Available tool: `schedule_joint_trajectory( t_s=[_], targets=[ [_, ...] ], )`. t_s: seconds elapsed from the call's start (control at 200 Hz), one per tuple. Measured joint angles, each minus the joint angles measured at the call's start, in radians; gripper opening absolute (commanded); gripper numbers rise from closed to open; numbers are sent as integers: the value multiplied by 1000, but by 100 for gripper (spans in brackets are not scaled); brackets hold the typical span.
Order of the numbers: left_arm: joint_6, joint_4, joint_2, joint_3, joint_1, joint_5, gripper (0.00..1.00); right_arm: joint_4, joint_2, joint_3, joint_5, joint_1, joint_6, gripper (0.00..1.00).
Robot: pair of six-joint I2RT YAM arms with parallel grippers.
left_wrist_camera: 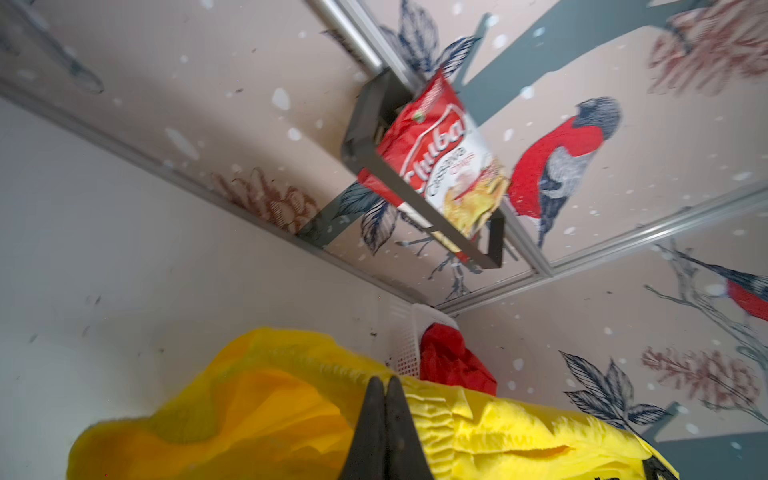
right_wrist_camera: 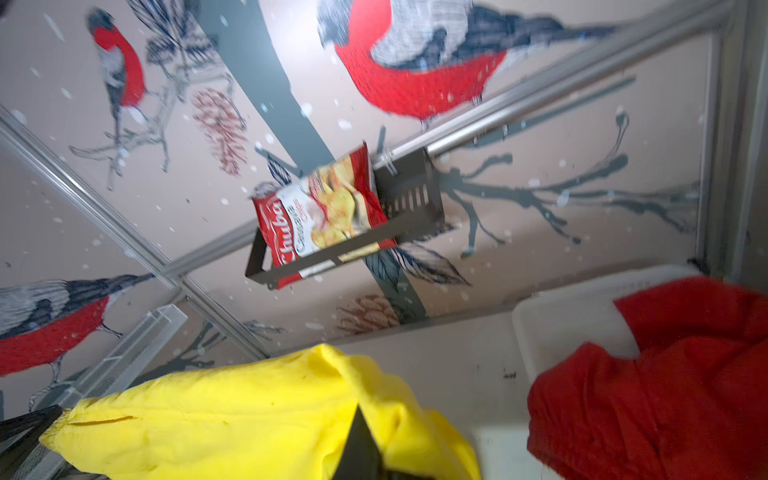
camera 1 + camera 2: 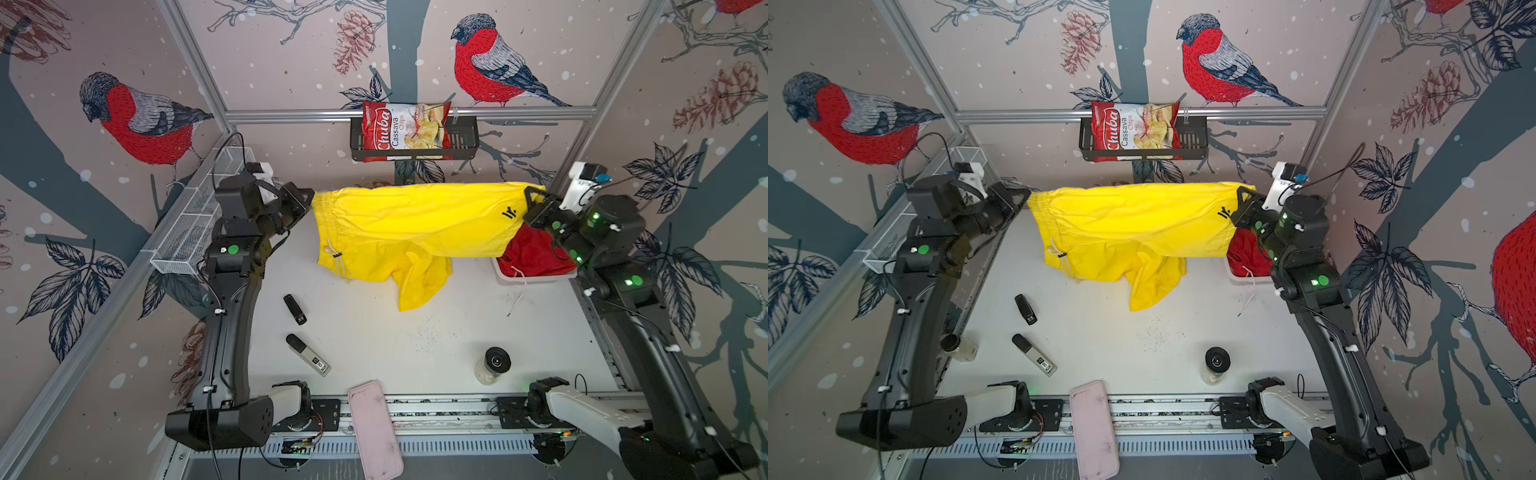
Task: Fold and stack the shorts
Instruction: 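Lift the yellow shorts high between both grippers, stretching them apart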
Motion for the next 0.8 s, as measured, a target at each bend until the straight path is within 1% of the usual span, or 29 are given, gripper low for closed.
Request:
schedule_joint_trajectory(
  t_s=[0.28,0.415,0.545,0.625,0.7,0.8],
  targets=[
    [-106,32,54,324,-1,139,0,32,-63,219,71,0,-34,0],
    [-157,71,65,411,-5,220,0,66,-82,332,101,0,-51,0],
    [-182,95,54,423,-6,277,0,96,-60,442,96,0,-51,0],
    [-180,99,48,413,-6,276,0,112,-26,465,90,0,-44,0],
    [-166,100,45,365,-6,251,0,129,15,439,94,0,-19,0],
    [-127,105,44,244,1,199,0,151,68,323,106,0,7,0]
  ],
)
